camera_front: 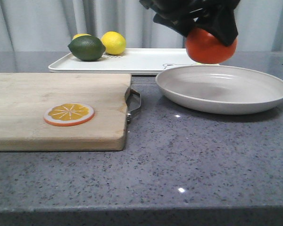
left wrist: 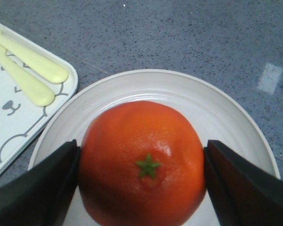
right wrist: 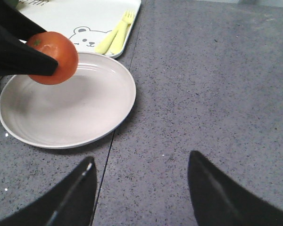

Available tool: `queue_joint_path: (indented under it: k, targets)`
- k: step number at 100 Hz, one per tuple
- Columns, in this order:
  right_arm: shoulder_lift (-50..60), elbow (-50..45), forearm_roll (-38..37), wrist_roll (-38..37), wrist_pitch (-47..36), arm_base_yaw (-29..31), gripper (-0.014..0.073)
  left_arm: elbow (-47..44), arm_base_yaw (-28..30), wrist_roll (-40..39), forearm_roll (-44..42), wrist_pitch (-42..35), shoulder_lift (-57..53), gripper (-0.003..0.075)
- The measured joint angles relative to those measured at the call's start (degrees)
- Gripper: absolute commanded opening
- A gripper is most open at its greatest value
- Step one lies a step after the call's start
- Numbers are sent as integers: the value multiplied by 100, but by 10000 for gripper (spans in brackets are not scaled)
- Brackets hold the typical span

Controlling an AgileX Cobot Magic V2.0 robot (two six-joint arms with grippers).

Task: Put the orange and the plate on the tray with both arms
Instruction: 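Carry the orange with the left gripper over the white plate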

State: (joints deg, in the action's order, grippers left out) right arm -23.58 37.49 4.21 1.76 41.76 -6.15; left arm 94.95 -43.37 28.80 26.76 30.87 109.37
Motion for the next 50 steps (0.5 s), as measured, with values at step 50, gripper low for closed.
queue_joint_path:
  k: [50]
  targets:
    - [0,0,0,0,0,0,442,232,-36,0,-10,338,488,403]
